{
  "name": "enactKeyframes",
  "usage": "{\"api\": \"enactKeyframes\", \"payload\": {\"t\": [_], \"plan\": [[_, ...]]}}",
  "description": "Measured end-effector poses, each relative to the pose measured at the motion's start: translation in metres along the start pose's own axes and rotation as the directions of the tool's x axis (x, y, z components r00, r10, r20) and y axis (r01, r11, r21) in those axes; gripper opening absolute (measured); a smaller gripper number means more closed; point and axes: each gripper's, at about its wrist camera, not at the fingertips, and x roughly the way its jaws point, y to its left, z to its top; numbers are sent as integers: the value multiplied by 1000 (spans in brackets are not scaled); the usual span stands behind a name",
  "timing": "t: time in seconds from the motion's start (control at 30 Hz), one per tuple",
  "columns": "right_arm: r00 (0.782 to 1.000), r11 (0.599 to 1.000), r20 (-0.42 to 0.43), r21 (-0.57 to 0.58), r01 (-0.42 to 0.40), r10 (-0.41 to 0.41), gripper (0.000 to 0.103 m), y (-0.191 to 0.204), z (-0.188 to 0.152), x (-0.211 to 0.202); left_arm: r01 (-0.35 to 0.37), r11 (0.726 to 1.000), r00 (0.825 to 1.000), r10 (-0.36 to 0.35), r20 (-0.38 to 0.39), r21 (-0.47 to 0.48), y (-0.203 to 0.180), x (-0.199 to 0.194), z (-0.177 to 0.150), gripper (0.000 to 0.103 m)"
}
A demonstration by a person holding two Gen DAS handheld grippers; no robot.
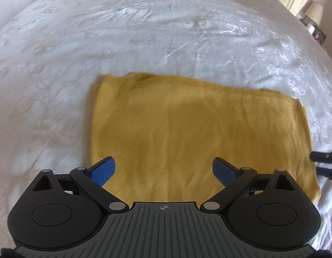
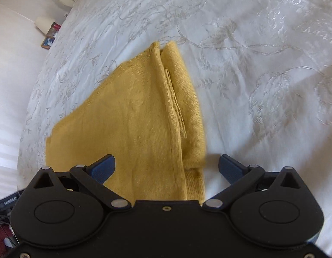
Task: Fold small clothes
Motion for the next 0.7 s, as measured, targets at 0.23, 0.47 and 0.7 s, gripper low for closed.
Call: {"api": "enactKeyframes", "payload": {"t": [0.23, 0.47, 0.7], "plan": [[994, 995, -44, -18, -100, 99, 103, 3, 17, 19, 17, 999, 1000, -16, -20, 40, -28, 37, 29, 99], [990, 991, -66, -46, -125, 122, 103, 8, 24, 32, -21, 997, 997, 26, -70, 74, -51, 80, 50, 99], [986, 986, -72, -55, -158, 153, 103, 3, 27, 33, -59, 991, 994, 69, -80, 118, -63, 103, 49, 103]]}}
